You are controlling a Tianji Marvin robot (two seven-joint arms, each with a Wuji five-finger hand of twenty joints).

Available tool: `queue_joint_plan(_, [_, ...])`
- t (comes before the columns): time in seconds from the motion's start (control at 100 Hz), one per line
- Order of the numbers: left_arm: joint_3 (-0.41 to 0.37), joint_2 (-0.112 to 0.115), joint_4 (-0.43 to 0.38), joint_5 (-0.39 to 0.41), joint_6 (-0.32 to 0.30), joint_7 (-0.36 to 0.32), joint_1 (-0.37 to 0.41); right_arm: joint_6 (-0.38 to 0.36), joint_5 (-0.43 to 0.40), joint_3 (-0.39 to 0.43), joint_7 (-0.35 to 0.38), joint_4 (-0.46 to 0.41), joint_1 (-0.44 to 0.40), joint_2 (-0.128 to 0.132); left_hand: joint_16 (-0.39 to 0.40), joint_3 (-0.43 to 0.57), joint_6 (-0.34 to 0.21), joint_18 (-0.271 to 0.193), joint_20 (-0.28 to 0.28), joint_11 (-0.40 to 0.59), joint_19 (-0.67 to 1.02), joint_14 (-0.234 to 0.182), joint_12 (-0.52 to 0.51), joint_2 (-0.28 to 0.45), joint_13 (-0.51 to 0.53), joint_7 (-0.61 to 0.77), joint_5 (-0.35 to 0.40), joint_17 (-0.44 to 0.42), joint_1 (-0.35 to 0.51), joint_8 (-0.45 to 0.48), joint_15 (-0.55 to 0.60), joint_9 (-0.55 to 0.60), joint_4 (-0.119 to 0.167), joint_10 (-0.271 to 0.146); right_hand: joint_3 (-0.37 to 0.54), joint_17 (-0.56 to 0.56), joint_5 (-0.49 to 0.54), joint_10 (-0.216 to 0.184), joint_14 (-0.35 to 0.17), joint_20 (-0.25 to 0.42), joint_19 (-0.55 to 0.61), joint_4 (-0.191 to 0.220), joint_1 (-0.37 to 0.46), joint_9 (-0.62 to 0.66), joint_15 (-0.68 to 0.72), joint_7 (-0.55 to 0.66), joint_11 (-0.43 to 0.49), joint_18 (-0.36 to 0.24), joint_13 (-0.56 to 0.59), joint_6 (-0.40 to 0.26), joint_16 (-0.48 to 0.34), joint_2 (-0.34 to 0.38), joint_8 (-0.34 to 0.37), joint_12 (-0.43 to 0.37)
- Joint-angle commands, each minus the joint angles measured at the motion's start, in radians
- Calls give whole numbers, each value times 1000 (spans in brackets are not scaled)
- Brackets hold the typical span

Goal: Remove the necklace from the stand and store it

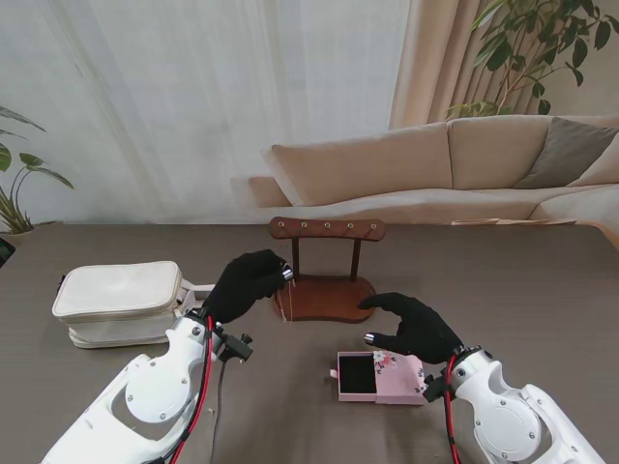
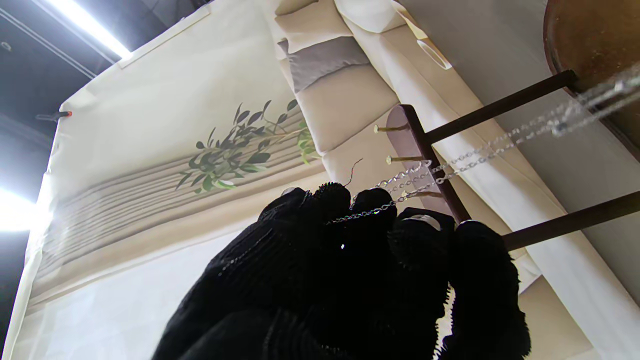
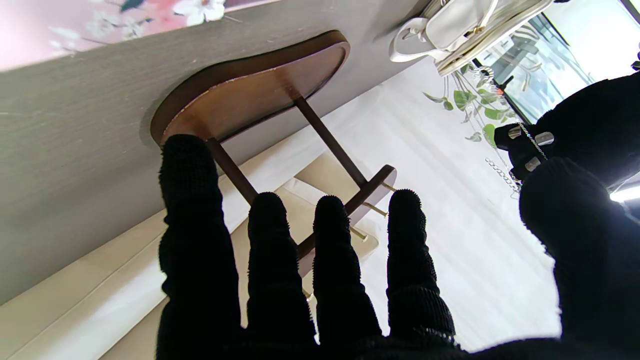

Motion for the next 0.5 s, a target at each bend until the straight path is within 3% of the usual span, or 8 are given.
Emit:
queue_joint_plan(0.0, [-5,-2,-10,-5,-8,-5,16,0,-17,-1,21,-5,-13,4,28,56,-42,-54,-10,5,59,-26,0,-28,27,19,31,15,20,2,25,26,0,-13,-47,-601,0,-3,-13,39,-30,11,8,-14,-12,-12,-14,2,-3,-9,-3,6,-26,-11])
queue_joint_plan(0.2, [-30,2,-39,5,-12,-5,48,-7,-143,24,0,-18,-30,12,28,55,-46,-55,-14,6,61,-29,-2,-26,26,17,32,15,16,7,29,26,-1,-15,8,-618,-28,-3,-31,46,-33,5,-64,-70,-18,-13,-6,-11,-36,-10,-5,-61,-18,-6])
queue_joint_plan(0.33, [-48,6,-56,12,-11,-9,72,-5,-298,51,-39,-22,-43,23,28,56,-44,-55,-15,5,61,-29,-3,-25,26,15,32,14,18,7,30,25,-1,-13,77,-627,-49,-13,-49,52,-37,-12,-152,-114,-23,-22,-2,-23,-65,-8,-8,-137,-15,-6])
queue_joint_plan(0.49, [-66,7,-78,16,-16,-5,95,2,-477,76,-51,-25,-51,44,28,54,-46,-54,-18,5,59,-26,-4,-25,25,13,32,11,17,8,27,25,-2,-14,88,-636,-99,-25,-73,51,-43,-17,-208,-166,-30,-40,6,-37,-97,9,-13,-139,-15,5])
